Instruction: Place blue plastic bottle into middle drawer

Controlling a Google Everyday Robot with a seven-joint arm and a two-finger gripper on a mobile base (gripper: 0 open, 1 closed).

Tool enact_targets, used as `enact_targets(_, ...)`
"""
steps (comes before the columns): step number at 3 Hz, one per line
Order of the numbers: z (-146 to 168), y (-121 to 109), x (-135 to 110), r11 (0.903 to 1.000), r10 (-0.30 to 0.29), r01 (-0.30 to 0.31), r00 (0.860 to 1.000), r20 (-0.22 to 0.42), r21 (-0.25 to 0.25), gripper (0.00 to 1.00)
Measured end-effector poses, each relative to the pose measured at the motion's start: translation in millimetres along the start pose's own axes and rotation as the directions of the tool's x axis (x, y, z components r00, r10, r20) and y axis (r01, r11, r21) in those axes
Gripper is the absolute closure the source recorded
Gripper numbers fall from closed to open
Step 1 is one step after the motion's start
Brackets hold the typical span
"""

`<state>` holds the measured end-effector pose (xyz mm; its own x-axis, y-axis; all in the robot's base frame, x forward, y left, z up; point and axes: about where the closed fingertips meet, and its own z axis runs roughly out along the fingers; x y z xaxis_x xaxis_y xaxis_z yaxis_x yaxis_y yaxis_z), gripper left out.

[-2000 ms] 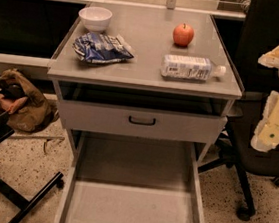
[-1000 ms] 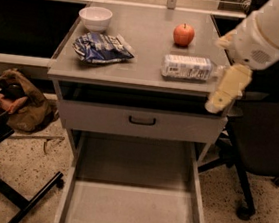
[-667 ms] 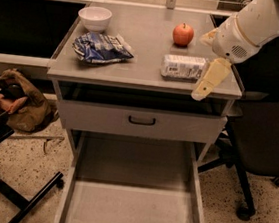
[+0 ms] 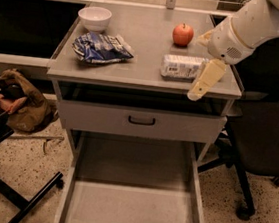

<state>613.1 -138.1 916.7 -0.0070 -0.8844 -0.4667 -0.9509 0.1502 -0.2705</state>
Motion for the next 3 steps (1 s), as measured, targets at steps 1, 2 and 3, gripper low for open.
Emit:
enact_targets(1,49.8,-30.6,1.8,0.9993,-0.028,0.029,0.997,0.076,-0.021,0.00)
enact_targets(2,58.6,-40.1,0.3,0.9990,-0.037,0.039,0.997,0.074,-0.024,0.00)
enact_targets(3,65.1,-65.7,-4.7,0.9979,-0.063,0.062,0.996,0.067,0.015,0.00)
